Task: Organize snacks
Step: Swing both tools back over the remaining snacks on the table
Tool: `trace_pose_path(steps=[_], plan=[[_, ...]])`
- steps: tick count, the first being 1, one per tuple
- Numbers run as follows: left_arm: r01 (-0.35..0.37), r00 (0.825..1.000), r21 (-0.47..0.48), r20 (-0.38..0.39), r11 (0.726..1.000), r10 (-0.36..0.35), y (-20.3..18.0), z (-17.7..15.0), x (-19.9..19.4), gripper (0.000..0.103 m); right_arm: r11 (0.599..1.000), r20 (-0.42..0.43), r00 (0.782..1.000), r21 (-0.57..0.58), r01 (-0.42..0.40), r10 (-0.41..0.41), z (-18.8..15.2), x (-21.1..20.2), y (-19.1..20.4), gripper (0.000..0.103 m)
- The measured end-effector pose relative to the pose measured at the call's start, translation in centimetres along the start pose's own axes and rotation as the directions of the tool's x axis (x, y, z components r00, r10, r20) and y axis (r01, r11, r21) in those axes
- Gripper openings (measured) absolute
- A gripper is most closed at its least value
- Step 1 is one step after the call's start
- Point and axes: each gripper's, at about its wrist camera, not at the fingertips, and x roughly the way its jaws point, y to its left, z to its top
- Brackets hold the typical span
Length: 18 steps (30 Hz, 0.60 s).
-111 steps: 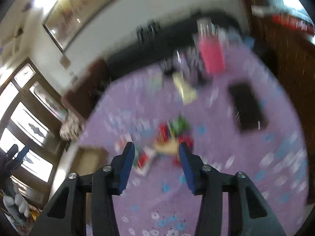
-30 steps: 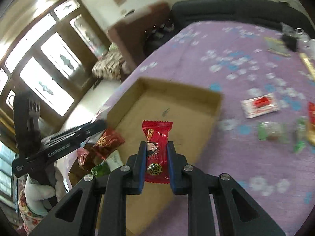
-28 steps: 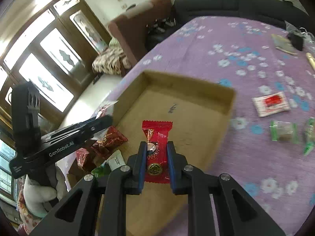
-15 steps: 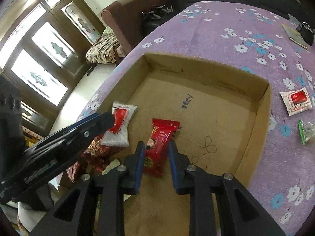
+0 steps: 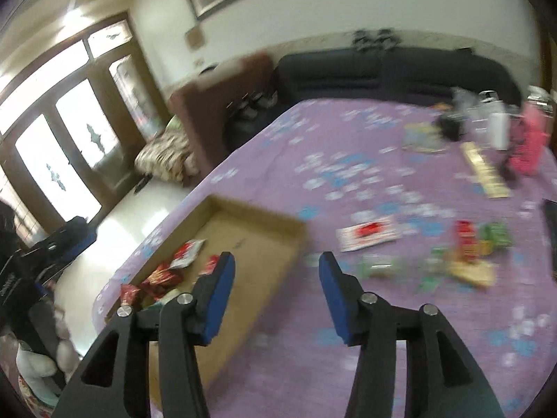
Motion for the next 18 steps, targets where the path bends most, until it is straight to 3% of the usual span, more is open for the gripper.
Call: trace_pose_path(steps=[6, 10, 14, 18], plan=[[0.062, 0.997, 0.006, -0.051, 0.998, -0.062, -3.5, -1.4, 1.1, 0.092, 0.976, 0.082, 0.978, 0.120, 0.182, -0.192, -0.2, -7.2, -10.4, 0.053], [0.098, 0.986, 0.035, -0.137, 0.995, -0.092, -6.1, -2.9, 3.5, 0.091, 0.937, 0.053, 0.956, 0.222, 0.270, -0.288, -1.0, -8.9, -16.6, 0.054], [0.121, 0.973, 0.063, -0.206, 0.991, -0.106, -8.5, -4.4, 5.4, 0.092, 0.929, -0.011, 0.965, 0.267, 0.256, -0.262, -2.3, -6.2, -20.4, 0.054], [0.119, 0.963, 0.089, -0.251, 0.989, -0.094, -10.0, -5.6, 6.5, 0.091, 0.939, -0.087, 0.983, 0.292, 0.182, -0.163, -2.5, -0.2, -21.9, 0.054]])
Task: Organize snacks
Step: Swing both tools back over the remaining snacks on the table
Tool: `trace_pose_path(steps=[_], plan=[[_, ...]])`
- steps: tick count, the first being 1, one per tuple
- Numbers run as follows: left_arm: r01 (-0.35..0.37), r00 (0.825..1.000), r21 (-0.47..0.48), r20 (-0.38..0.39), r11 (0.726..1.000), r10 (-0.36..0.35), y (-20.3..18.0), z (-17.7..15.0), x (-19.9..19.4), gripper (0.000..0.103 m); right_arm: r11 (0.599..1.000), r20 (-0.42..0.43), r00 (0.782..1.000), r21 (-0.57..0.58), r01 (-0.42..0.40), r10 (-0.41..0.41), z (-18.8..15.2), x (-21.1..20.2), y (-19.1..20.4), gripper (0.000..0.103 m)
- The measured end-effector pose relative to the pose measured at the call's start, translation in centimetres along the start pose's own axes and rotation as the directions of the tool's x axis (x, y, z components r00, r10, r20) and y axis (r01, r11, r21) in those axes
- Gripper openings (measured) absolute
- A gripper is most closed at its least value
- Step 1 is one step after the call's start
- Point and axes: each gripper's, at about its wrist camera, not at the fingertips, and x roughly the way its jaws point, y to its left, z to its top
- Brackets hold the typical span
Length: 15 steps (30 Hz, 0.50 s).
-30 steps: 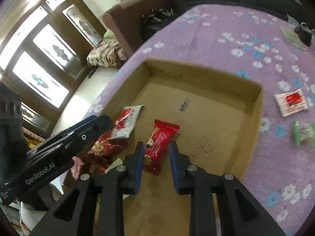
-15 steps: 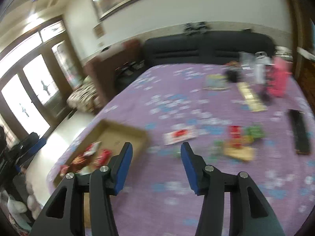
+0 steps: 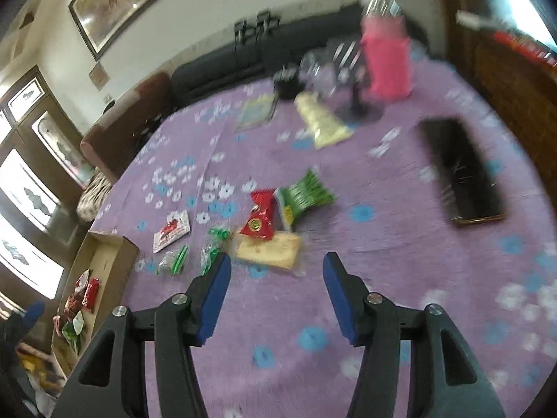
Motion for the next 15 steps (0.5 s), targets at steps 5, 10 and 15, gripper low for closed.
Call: trace_pose_path(steps=[5, 10, 15], plan=[[-0.007, 1.000, 0.014, -0.018, 1.000, 0.008, -0.1, -0.3, 0.3, 0.091, 0.999, -0.035, 0.999, -0.038, 0.018, -0.019, 2.2, 5.8, 0.2, 0.054], [-0.021, 0.999, 0.006, -0.031, 1.000, 0.021, 0.3, -0.2, 0.8, 0.091, 0.996, -0.119, 0.992, -0.076, -0.056, 0.046, 2.2, 8.2, 0.6, 0.054], [0.003, 0.998, 0.014, -0.055, 1.000, -0.002, 0.6, -0.3, 2.3, 0.091, 0.969, -0.139, 0.989, -0.247, 0.013, -0.049, -0.3, 7.7, 3.5, 0.055]])
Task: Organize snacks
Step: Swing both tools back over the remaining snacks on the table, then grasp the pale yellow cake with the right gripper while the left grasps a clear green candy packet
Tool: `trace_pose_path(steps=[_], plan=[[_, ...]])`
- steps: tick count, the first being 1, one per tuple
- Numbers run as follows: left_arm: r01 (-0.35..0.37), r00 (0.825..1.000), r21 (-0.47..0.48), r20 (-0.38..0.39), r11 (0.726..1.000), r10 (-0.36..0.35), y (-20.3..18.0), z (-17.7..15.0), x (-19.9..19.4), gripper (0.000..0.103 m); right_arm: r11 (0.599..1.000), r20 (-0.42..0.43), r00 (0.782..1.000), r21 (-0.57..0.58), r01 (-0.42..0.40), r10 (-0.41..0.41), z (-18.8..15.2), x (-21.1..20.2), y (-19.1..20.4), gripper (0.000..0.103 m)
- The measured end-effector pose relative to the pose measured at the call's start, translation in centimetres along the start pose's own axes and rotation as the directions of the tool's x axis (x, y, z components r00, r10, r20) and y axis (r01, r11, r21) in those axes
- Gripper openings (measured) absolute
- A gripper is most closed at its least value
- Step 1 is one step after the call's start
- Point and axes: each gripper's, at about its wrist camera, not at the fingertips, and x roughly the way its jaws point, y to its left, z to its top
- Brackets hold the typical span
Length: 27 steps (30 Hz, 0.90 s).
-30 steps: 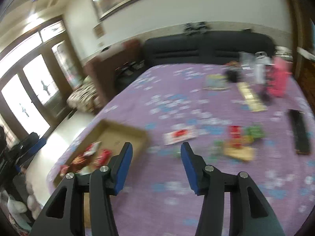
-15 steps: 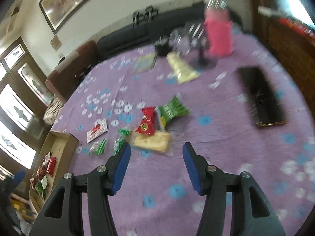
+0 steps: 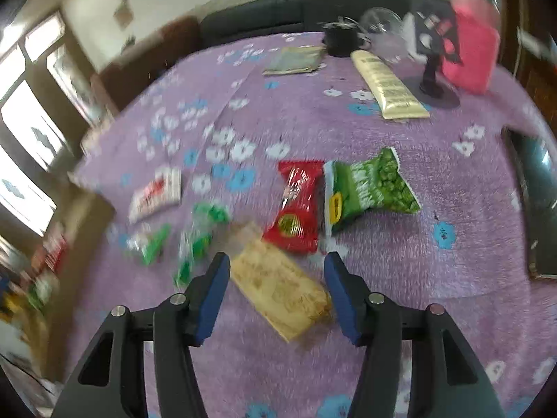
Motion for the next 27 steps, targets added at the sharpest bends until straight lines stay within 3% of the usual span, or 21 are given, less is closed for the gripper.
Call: trace_pose_path(steps=[3, 7, 14, 27], plan=[[-0.004, 0.999, 0.004, -0.032, 1.000, 0.004, -0.2, -0.2, 0.9, 0.091, 0.994, 0.006, 0.996, -0.072, 0.086, -0.086, -0.5, 0.2, 1.5, 0.055], [-0.009, 1.000, 0.033, -0.013, 0.999, 0.009, -0.9, -0.6, 0.3, 0.091, 0.985, 0.039, 0.987, -0.061, 0.161, -0.159, -1.2, -0.1, 1.9, 0.035], [-0.023, 1.000, 0.037, -0.017, 0.999, 0.024, -1.0, -0.7, 0.6, 0.091, 0.990, 0.069, 0.992, 0.096, 0.102, -0.109, -3.7, -2.4, -0.2, 0.033], [-0.018, 0.998, 0.041, -0.053, 0.999, 0.020, -2.7, 1.4, 4.3, 0.091, 0.968, 0.158, 0.987, 0.237, -0.080, 0.043, -5.0, -5.5, -2.9, 0.032]])
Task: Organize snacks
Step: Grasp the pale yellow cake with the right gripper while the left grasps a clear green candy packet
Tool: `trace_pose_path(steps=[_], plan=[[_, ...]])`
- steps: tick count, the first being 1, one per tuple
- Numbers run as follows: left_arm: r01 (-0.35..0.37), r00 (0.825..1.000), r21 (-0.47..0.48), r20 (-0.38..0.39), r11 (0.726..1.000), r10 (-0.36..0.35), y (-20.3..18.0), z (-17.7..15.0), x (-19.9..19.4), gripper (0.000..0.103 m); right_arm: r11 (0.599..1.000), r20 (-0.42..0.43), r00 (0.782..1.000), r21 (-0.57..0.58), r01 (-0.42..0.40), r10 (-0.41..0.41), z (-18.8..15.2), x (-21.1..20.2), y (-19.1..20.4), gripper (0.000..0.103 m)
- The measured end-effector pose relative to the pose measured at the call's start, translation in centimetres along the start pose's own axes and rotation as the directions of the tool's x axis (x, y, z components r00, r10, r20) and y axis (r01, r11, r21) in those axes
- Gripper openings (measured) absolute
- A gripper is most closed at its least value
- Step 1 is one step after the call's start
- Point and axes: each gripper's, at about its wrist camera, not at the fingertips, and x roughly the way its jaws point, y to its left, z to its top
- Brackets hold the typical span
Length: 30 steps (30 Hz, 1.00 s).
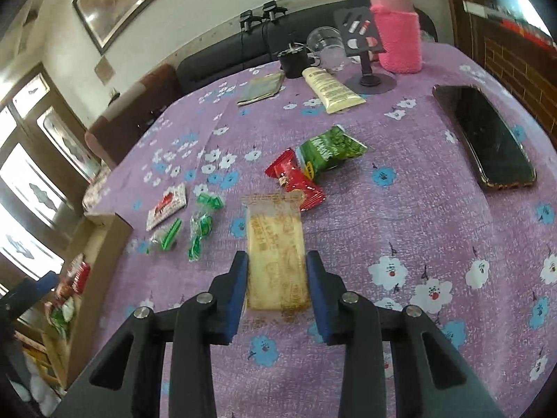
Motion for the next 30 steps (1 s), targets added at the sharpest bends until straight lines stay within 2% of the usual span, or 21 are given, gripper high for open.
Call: trace_pose_path(steps=[5, 8, 14, 17, 18, 19, 20, 22, 26, 30], plan=[[0.011, 1.000, 0.124, -0.013, 0.992, -0.010, -3.4, 2.3, 3.4, 0.091, 0.997, -0.040, 0.999, 0.073, -0.025, 0.028, 0.2, 1.1, -1.8, 0.032], [0.023, 0.998, 0.193, -0.065, 0.981, -0.010, -5.7, 3.0, 6.9, 0.086, 0.993, -0.049, 0.998, 0.111, -0.042, 0.048, 0.2, 1.3, -2.6, 0.032], [-0.029, 0.988, 0.292, -0.134, 0.956, 0.071, -8.3, 3.3, 13.3, 0.078, 0.993, -0.033, 0.998, 0.111, -0.041, 0.045, 0.3, 1.1, -2.7, 0.032], [-0.058, 0.981, 0.354, -0.151, 0.933, 0.118, -8.7, 3.1, 15.1, 0.068, 0.993, -0.036, 0.998, 0.109, -0.043, 0.047, 0.3, 1.1, -2.7, 0.032], [-0.060, 0.979, 0.366, -0.159, 0.929, 0.126, -8.7, 2.9, 15.5, 0.059, 0.993, -0.036, 0.998, 0.108, -0.043, 0.047, 0.3, 1.1, -2.7, 0.032], [-0.056, 0.975, 0.376, -0.177, 0.925, 0.132, -8.7, 2.8, 16.1, 0.046, 0.993, -0.037, 0.998, 0.106, -0.043, 0.047, 0.3, 1.1, -2.7, 0.032], [-0.054, 0.971, 0.383, -0.195, 0.922, 0.138, -8.6, 2.6, 16.7, 0.041, 0.994, -0.038, 0.998, 0.104, -0.044, 0.049, 0.3, 1.1, -2.6, 0.032], [-0.053, 0.966, 0.392, -0.214, 0.919, 0.147, -8.5, 2.2, 17.4, 0.023, 0.994, -0.039, 0.998, 0.096, -0.046, 0.050, 0.3, 1.2, -2.4, 0.032], [-0.038, 0.964, 0.399, -0.226, 0.916, 0.138, -8.3, 1.6, 17.3, 0.014, 0.996, -0.042, 0.998, 0.086, -0.039, 0.043, 0.2, 1.3, -2.3, 0.032], [-0.023, 0.970, 0.387, -0.216, 0.922, 0.115, -8.4, 1.5, 16.2, 0.011, 0.996, -0.034, 0.998, 0.080, -0.043, 0.046, 0.2, 1.2, -2.1, 0.032]])
